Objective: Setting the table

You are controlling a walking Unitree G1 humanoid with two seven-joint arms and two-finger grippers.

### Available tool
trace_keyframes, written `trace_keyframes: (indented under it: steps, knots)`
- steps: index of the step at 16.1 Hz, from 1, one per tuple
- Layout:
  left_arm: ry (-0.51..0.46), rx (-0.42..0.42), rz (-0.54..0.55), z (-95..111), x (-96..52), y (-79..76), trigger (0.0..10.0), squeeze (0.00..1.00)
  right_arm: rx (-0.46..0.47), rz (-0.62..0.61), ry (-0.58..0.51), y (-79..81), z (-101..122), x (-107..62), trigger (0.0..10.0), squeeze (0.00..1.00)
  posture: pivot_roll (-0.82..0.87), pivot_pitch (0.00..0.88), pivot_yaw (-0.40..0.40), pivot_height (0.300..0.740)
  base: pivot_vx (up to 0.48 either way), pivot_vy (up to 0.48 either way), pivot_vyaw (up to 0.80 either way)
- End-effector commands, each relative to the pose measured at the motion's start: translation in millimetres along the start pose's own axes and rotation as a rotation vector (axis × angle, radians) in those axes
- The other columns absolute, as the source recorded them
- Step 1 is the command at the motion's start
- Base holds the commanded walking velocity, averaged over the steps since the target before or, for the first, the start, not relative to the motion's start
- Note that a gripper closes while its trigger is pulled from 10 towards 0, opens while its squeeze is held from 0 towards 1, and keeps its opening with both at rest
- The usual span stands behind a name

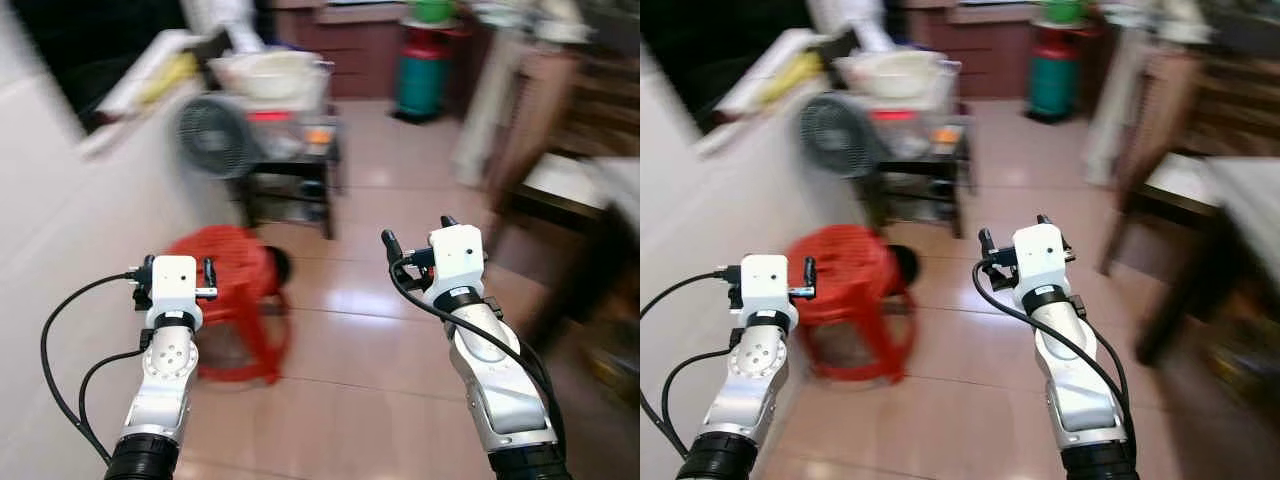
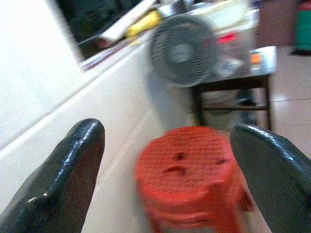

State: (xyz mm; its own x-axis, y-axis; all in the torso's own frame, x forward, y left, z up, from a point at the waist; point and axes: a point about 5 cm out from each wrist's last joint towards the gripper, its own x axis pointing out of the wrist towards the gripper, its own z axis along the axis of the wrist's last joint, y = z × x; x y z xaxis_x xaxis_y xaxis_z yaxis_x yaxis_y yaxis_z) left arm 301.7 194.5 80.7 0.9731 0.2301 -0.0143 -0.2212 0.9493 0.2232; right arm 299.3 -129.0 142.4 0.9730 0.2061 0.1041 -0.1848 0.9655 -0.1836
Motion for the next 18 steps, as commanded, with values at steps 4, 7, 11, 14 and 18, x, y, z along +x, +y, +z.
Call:
trace_keyframes:
  steps: [4,7,11,14,18]
  knots:
    - [0.174,-0.049,-0.104,-42,-13.1,-5.8,10.0,0.00,0.026,0.004,0.121,3.0,-34,-7.0,10.0,0.00,-0.20,0.000,0.061,0.740,0.000,0.000,0.00]
    - [0.292,-0.068,-0.167,-69,-24.3,-10.6,10.0,0.00,0.040,-0.005,0.220,0.3,-60,-10.9,10.0,0.00,-0.18,0.000,0.037,0.740,0.000,0.000,0.00]
    - [0.496,-0.096,-0.232,-110,-51.1,-12.9,10.0,0.00,0.063,-0.012,0.381,4.2,-101,-17.7,10.0,0.00,-0.17,0.000,0.016,0.740,0.000,0.000,0.00]
    - [0.568,-0.097,-0.274,-125,-64.2,-14.9,10.0,0.00,0.086,-0.008,0.462,11.7,-121,-21.6,10.0,0.00,-0.14,0.000,0.009,0.740,0.000,0.000,0.00]
    - [0.667,-0.037,-0.365,-139,-78.6,-19.5,10.0,0.00,0.108,0.008,0.611,23.0,-147,-36.2,10.0,0.00,-0.12,0.000,0.016,0.740,0.000,0.000,0.00]
